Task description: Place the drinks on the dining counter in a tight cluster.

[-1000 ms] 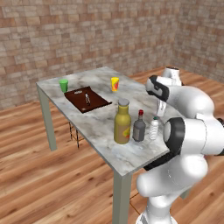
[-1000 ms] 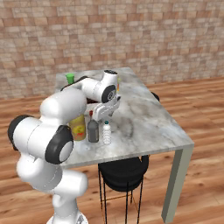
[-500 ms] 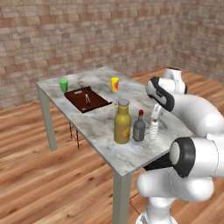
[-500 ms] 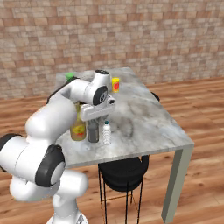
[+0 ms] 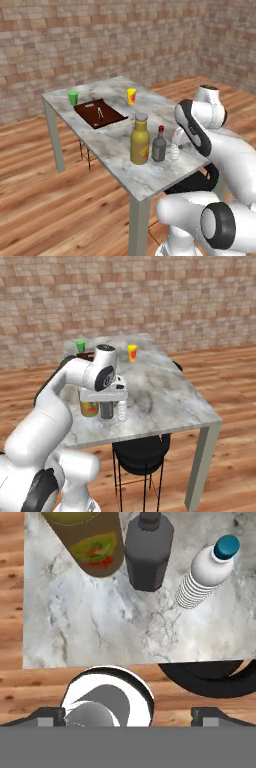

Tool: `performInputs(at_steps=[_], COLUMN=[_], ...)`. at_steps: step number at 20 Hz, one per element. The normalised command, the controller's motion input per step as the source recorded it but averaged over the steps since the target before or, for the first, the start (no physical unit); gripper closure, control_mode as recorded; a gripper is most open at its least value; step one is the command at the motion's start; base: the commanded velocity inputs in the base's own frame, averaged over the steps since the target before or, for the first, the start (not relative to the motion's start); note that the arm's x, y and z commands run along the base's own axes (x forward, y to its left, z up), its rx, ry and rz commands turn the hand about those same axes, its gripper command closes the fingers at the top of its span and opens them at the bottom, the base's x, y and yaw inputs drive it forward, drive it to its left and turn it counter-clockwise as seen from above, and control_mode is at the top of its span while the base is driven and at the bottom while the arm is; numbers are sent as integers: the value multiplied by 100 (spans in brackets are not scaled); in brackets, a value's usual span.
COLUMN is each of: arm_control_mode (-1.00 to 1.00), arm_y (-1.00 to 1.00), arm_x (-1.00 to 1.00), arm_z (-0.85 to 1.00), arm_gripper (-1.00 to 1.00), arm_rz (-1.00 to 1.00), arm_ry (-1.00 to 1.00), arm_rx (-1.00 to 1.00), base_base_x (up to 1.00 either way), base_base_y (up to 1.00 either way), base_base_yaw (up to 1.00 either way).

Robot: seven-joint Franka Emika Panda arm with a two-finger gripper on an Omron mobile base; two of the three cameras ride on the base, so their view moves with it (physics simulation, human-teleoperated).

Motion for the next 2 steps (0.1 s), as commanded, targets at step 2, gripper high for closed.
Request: performInputs(at_steps=[2], arm_control_mode=[-100], arm_y=[27], arm_x=[-79], arm_z=[19], arm_gripper=[-100], arm_rz=[-34], arm_ry=[0], arm_rx=[-4], base_base_x=[0], base_base_y=[0], base_base_yaw=[0])
